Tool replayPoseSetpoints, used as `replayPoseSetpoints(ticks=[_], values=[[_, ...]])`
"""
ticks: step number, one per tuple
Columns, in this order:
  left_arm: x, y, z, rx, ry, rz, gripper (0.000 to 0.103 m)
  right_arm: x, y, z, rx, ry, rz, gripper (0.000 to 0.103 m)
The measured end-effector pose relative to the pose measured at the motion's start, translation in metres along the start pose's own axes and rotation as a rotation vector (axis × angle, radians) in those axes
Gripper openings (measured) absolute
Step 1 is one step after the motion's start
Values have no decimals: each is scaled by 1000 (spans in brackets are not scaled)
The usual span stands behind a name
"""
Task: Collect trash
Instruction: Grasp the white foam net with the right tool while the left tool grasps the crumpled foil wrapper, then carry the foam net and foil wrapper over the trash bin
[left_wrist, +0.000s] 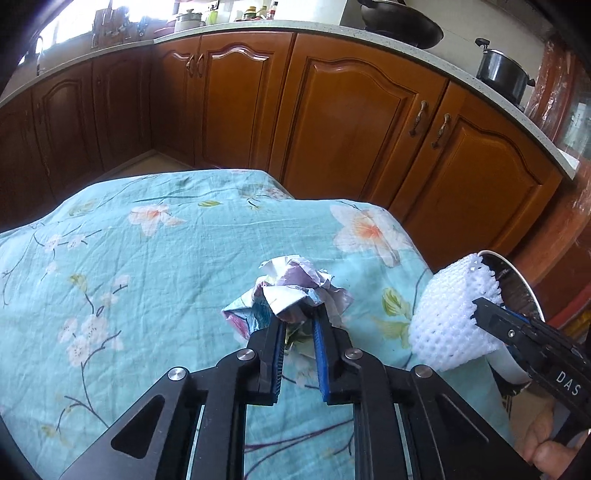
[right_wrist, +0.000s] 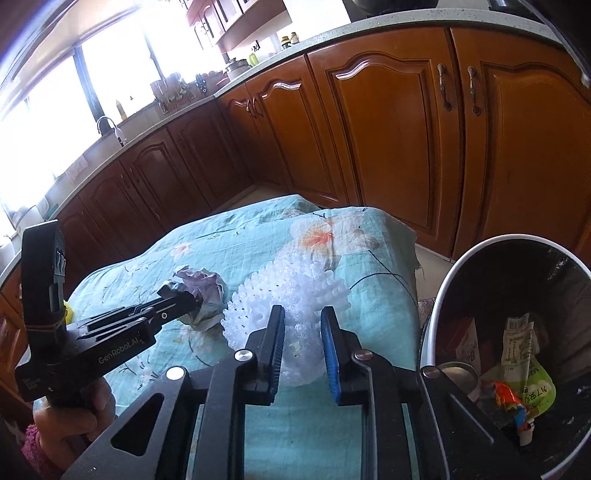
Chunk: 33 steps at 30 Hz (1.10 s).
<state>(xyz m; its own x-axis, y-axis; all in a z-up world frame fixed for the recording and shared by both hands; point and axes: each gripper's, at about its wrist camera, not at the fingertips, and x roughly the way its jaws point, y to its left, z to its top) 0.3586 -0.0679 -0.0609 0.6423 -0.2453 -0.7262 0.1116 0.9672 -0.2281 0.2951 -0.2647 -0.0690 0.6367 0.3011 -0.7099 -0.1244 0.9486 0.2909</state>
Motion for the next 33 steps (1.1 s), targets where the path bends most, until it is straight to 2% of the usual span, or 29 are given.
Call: replayPoseSetpoints(ticks=[7,16,26,33], values=[[-45,-15,-24,6,-22,-36,12,-46,-1,-14,25,-44,42,20],[-94,-45,-50,63,-43,-79,11,-90,-11,-34,61,-85,45,20],[-123,-82,-67,129,-48,-117,11,-126,-33,-55,109,-118,14,20],[-125,-108,-73,171,-38,-137,11,-151,-55,-65,145,-144,-19,20]])
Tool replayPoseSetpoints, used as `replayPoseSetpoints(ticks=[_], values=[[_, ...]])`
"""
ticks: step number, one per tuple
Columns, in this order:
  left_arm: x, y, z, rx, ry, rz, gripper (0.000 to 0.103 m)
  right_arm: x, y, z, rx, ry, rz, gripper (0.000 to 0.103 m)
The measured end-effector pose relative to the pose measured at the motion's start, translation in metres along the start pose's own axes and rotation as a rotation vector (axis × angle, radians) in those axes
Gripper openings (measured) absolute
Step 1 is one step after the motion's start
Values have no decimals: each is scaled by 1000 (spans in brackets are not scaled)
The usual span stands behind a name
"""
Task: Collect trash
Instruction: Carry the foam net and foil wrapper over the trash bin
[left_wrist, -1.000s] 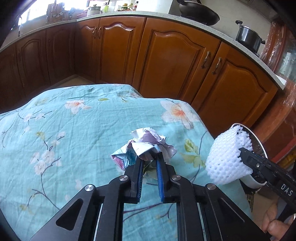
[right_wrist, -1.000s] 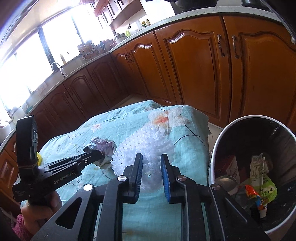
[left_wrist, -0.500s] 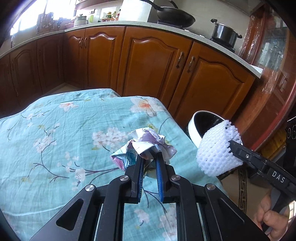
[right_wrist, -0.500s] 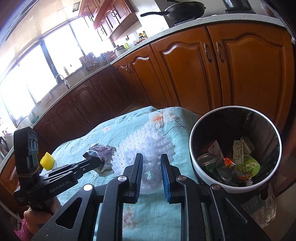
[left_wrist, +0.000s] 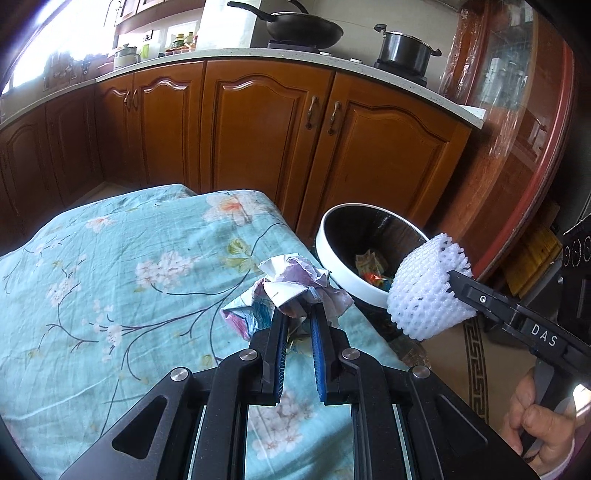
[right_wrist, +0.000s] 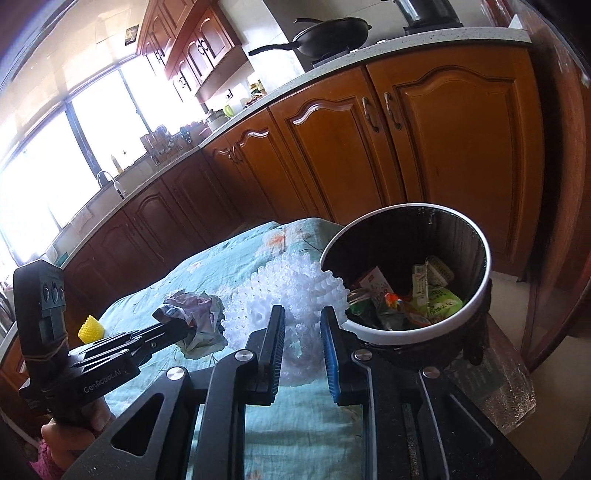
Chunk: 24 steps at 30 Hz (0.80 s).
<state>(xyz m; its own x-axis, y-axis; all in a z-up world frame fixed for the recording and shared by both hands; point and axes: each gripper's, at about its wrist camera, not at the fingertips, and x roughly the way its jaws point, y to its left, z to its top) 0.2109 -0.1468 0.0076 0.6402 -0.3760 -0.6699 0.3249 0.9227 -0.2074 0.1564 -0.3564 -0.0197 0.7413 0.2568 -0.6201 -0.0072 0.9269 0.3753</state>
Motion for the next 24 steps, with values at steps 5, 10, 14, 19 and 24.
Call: replayPoseSetpoints(ticks=[5,10,14,19,24], values=[[5,-15,3,26,7,-14,11,-13,-17,2,18,-21,-18,20],[11,-28,6,46,13,-22,11,-20,-30,6,29,-35,-32,20],[16,-35,8,56,18,-27,11,-23,-37,8,38,-44,-41,20],[23,-41,11,68,21,-31,11,-27,-43,9,47,-52,-49,20],[29,-46,14,75,24,-33,11,-27,-48,10,51,-54,-56,20]])
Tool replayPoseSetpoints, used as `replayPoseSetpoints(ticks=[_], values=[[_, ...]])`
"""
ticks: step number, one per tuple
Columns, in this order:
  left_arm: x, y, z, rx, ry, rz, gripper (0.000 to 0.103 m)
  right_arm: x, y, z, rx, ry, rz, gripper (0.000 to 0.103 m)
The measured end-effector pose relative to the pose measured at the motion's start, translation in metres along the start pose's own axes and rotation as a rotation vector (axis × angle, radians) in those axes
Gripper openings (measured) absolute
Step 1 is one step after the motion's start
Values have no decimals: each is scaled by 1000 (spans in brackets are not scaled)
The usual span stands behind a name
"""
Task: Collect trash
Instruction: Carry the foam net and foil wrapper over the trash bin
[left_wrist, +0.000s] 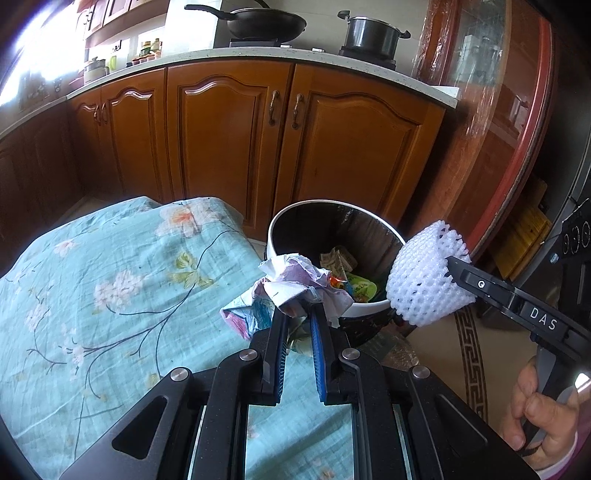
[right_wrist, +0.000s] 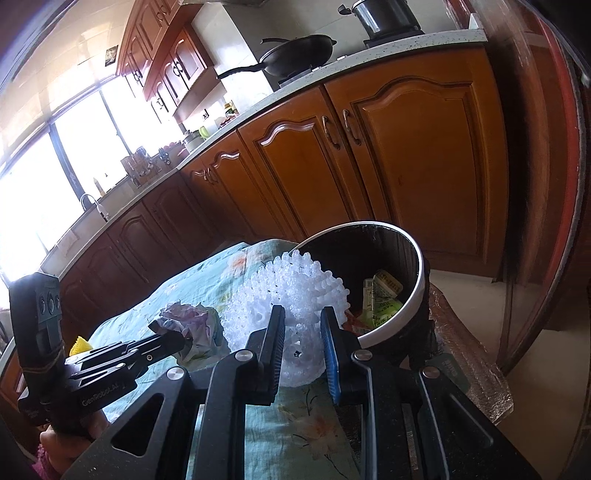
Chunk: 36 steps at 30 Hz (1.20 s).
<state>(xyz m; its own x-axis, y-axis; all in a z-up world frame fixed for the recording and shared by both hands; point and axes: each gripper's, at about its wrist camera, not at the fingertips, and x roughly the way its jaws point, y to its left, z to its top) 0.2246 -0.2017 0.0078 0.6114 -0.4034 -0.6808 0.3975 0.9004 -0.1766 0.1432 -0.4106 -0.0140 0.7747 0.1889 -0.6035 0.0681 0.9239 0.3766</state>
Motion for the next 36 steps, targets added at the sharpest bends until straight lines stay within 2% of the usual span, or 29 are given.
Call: replayPoseSetpoints(ticks=[36], values=[[49,-13,36,27,20,-6,11,27,-13,31,-18,7,-49,20]])
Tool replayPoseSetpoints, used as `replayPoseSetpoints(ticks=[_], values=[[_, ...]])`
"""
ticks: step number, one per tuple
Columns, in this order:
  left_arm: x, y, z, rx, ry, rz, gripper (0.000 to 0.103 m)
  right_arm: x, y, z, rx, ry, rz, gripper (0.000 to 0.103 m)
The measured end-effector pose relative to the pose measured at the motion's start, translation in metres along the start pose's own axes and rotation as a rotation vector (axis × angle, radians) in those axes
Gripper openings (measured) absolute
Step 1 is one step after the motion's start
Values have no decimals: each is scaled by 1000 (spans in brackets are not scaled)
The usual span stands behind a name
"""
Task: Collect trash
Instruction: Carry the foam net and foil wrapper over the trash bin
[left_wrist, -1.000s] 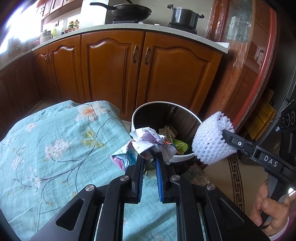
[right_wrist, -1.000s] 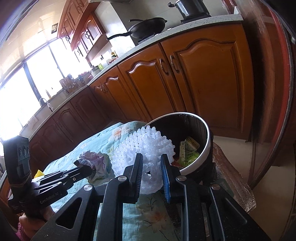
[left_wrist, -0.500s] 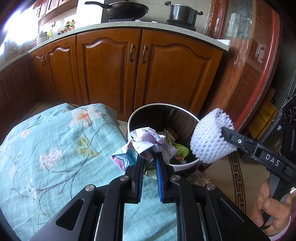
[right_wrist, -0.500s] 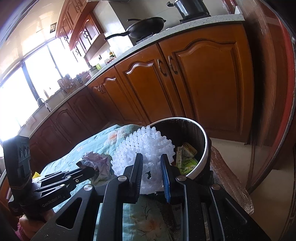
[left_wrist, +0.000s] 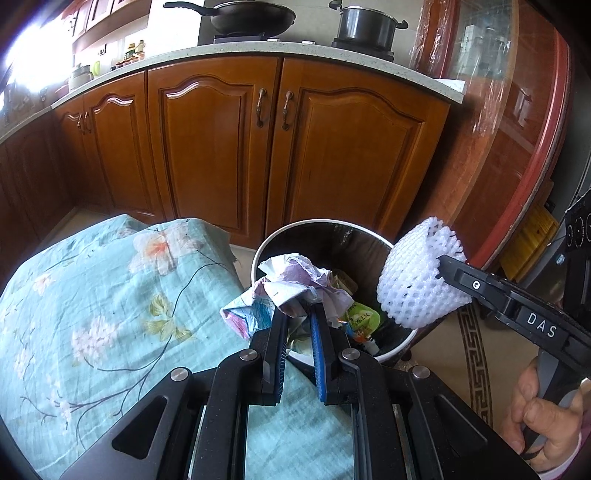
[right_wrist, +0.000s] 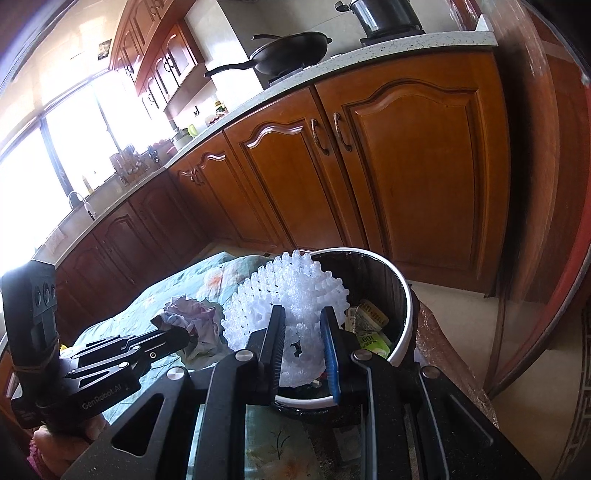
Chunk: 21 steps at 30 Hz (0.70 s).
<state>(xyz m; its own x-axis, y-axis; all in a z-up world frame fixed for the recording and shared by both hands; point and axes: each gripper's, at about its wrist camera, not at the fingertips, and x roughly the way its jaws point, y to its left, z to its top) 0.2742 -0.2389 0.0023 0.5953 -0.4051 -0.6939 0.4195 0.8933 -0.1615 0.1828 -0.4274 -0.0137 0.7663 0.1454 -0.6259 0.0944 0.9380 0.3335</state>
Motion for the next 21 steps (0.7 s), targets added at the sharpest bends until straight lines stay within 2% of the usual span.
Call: replayPoseSetpoints(ticks=[21], values=[[38,-9,19,11,32,-10,11,31,-19,9,31,55,-35,20]])
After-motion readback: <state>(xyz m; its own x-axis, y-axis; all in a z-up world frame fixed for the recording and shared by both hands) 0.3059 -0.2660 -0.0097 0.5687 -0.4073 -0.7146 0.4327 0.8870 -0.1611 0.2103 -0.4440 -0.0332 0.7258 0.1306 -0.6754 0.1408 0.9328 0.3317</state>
